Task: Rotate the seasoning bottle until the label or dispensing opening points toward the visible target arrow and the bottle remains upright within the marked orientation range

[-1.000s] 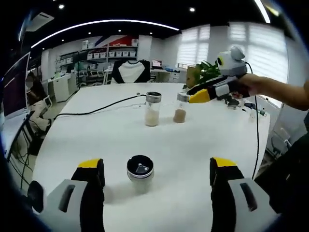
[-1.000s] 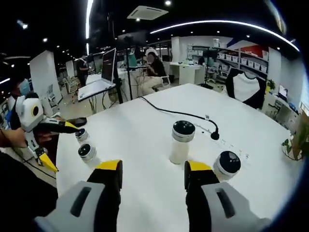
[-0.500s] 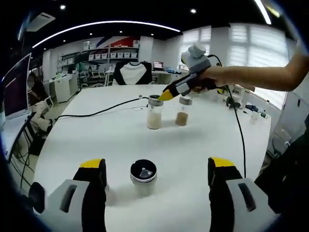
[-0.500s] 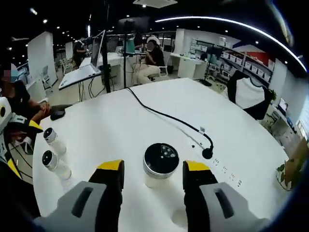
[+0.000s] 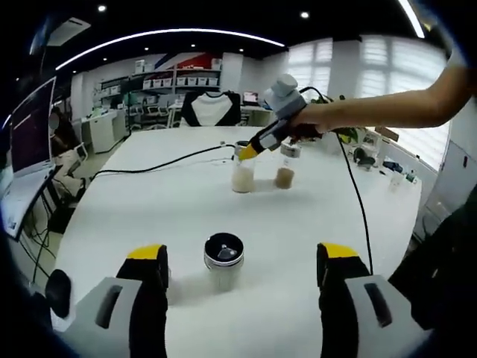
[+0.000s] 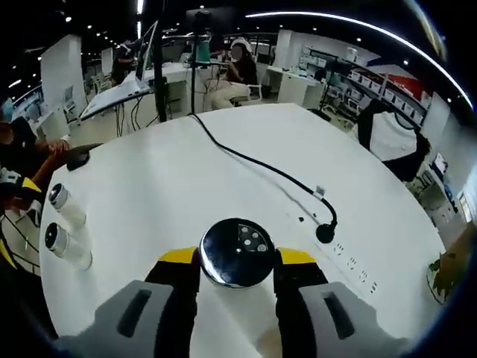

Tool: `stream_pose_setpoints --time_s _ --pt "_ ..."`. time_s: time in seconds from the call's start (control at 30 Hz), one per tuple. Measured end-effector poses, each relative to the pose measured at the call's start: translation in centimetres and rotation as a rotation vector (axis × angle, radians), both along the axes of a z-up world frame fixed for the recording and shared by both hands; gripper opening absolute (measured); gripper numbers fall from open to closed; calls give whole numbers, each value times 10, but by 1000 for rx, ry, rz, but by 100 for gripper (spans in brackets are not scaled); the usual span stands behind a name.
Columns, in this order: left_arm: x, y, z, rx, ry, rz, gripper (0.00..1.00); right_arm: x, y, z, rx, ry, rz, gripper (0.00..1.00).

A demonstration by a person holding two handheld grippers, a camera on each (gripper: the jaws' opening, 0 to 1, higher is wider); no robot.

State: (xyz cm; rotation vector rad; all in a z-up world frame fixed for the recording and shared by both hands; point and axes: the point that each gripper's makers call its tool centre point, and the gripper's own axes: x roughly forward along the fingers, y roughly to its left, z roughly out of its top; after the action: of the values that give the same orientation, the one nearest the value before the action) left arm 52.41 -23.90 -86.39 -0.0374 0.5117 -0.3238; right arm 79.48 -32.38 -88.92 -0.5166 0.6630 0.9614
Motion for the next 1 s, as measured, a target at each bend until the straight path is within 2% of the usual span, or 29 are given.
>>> stream_pose_setpoints --time_s 0.07,0.2,0.43,0.83,0.87,1.0 --pt "-2 -5 2 -24 -10 -2 86 -4 -6 -1 5 10 3 36" --pt "-2 -7 3 -16 -13 -14 85 -15 -12 -3 -5 24 13 36" --pt "-4 -15 4 -19 -13 -51 84 -52 -21 -5 5 27 65 36" --pt "-16 -45 -6 -24 26 -157 83 -147 -37 3 47 65 139 36" --pt "-17 -49 -7 -26 29 -171 83 -164 -40 4 50 65 145 36" --pt "-19 -62 -7 -31 38 -201 81 -200 -46 4 57 64 167 36"
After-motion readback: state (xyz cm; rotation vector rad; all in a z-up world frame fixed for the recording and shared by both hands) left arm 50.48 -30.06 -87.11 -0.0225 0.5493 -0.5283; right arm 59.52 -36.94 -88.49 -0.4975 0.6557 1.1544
